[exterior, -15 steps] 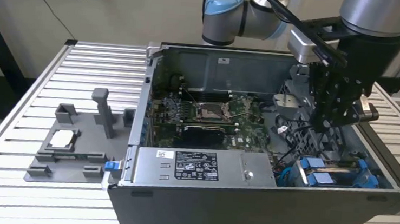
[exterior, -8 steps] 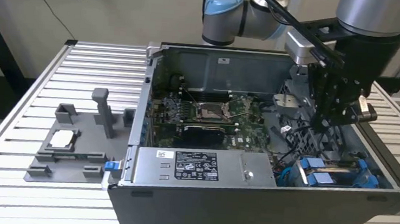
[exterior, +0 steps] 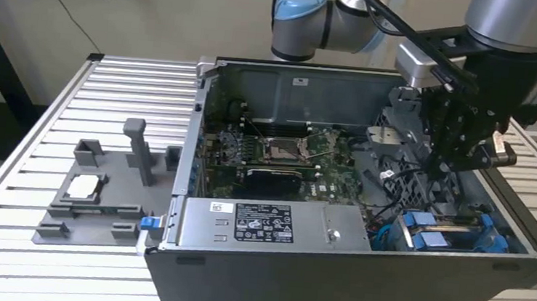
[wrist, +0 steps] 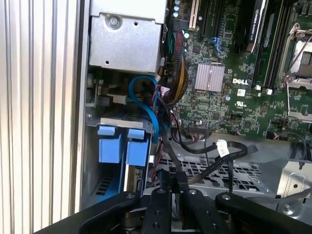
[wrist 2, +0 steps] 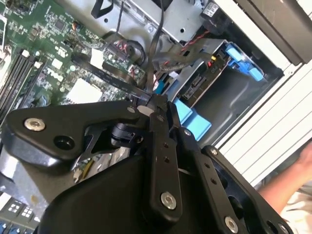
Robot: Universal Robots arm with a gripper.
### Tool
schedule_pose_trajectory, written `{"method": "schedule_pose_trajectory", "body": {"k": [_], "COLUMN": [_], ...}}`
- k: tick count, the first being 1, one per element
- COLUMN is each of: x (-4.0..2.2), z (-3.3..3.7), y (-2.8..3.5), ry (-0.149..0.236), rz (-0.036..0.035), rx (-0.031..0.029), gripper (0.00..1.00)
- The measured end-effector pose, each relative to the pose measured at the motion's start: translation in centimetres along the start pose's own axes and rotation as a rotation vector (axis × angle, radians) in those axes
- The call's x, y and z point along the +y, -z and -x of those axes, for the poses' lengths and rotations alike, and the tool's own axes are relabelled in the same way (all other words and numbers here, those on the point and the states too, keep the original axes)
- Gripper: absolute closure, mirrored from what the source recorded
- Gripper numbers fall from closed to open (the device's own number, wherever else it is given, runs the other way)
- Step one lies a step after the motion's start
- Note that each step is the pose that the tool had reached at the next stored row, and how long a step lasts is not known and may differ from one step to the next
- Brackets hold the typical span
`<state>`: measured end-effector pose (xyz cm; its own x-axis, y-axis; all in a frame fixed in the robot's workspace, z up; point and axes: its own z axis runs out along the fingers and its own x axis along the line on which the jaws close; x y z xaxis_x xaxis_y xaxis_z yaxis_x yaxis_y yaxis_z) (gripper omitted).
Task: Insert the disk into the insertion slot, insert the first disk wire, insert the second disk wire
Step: 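Insert the second disk wire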
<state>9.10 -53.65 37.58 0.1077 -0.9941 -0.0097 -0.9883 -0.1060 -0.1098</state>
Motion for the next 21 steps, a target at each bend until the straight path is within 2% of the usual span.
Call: {"method": "schedule_pose_trajectory", "body": {"k": [3, 6, 13, 15, 17, 21], "x": [-0.71, -1.33, -2.62, -2.97, -3.33, -3.69], "z": [-0.23, -0.51, -1.23, -1.42, -1.56, -1.65], "y": [-0.13, -0.26, -0.6, -0.71, -0.82, -0.95], "ry": [0.0, -0.001, -0.002, -0.002, -0.003, -0.003], "rz": [0.0168, 0.0366, 0.0961, 0.1098, 0.1177, 0.1212], "rx": [-0.0017, -0.0038, -0.0102, -0.0116, -0.0127, -0.0131], "gripper": [0.84, 0.84, 0.84, 0.84, 0.84, 0.84]}}
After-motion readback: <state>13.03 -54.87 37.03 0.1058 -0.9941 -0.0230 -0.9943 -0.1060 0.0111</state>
